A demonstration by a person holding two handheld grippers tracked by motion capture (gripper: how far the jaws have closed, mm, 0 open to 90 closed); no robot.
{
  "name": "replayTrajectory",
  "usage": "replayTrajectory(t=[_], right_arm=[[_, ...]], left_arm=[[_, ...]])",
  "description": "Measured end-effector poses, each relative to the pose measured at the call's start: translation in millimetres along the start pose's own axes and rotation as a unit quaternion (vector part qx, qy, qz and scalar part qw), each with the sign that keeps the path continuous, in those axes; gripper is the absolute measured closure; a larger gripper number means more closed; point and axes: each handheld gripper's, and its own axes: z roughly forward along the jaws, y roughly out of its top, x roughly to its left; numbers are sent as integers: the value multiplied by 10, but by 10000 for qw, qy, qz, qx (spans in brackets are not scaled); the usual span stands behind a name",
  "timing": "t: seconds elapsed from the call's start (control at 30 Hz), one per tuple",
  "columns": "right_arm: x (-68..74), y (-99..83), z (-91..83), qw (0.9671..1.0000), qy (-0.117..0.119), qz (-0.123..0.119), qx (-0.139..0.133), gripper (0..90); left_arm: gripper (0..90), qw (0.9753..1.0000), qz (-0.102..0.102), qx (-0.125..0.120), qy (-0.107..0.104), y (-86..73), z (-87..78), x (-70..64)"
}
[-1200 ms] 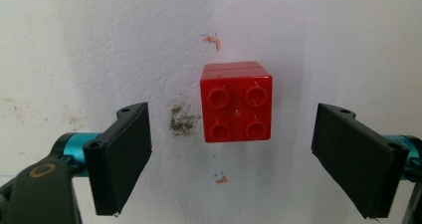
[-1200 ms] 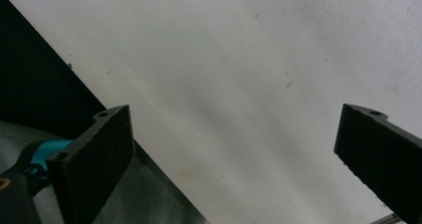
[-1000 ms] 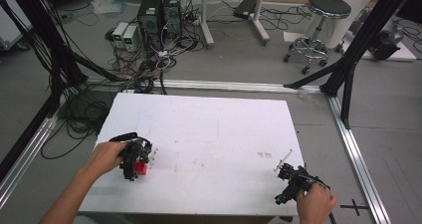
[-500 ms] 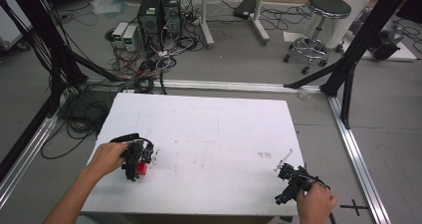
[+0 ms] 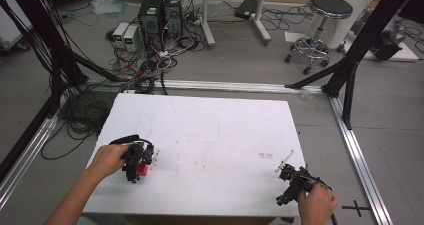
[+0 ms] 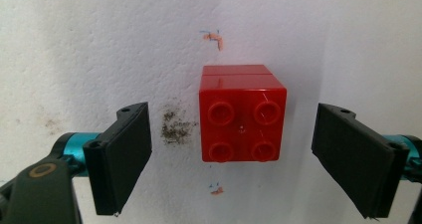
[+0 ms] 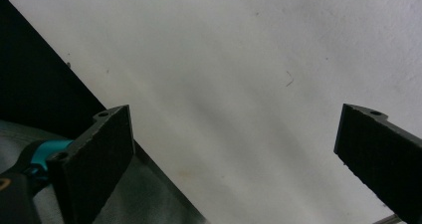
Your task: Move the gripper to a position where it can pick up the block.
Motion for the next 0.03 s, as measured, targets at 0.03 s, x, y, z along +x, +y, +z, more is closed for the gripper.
replayTrajectory(t=[0.03], right_arm=[[0, 0, 0, 10000, 0, 0, 0, 16]], left_arm=[[163, 10000, 3, 6, 0, 1, -1, -3]])
